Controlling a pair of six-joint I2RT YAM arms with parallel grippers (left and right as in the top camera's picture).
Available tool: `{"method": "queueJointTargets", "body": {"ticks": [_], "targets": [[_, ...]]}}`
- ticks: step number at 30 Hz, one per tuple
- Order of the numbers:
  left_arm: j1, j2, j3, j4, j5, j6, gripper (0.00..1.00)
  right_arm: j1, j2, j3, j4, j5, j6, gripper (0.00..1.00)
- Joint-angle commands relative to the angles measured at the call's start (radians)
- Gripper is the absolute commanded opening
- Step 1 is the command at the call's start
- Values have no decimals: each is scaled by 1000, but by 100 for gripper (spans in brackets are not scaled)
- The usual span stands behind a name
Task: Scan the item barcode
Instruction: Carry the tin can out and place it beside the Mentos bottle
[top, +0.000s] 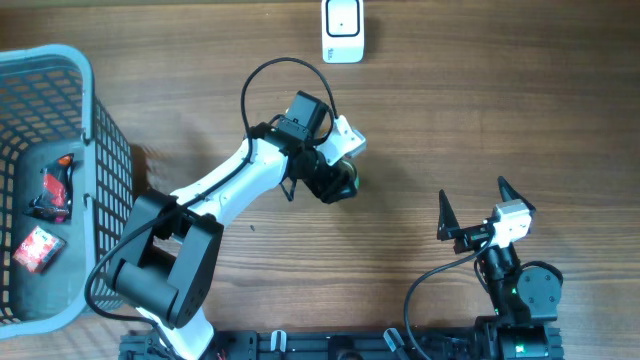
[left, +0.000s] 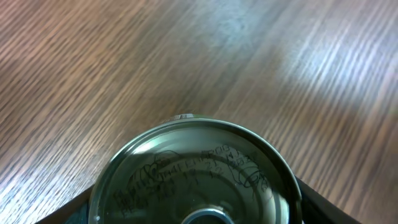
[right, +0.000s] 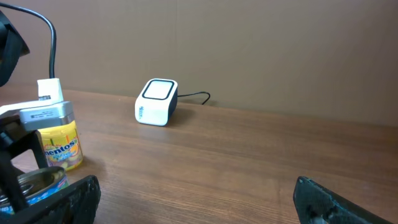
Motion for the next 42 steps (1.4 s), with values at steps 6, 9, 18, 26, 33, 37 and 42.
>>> {"method": "queueJointTargets", "body": {"ticks": [6,9,18,26,33,37,42], "targets": [[22,5,19,-5,-47,282,89,0,-4,-1,2,6,14,100],[22,5,19,6,-87,321,87,0,-4,-1,2,6,14,100],[22,5,19,55,-98,327,100,0,-4,-1,2,6,14,100],[22,-158,91,54,-107,85,100,0,-4,-1,2,6,14,100],[40,-618,256,23,-806,-452,100,0,-4,-1,2,6,14,100],[230,-816,256,-100,-1150,-755,100,0,-4,-1,2,6,14,100],[863,-846,245,-381,-1139,-964,100,0,-4,-1,2,6,14,100]]}}
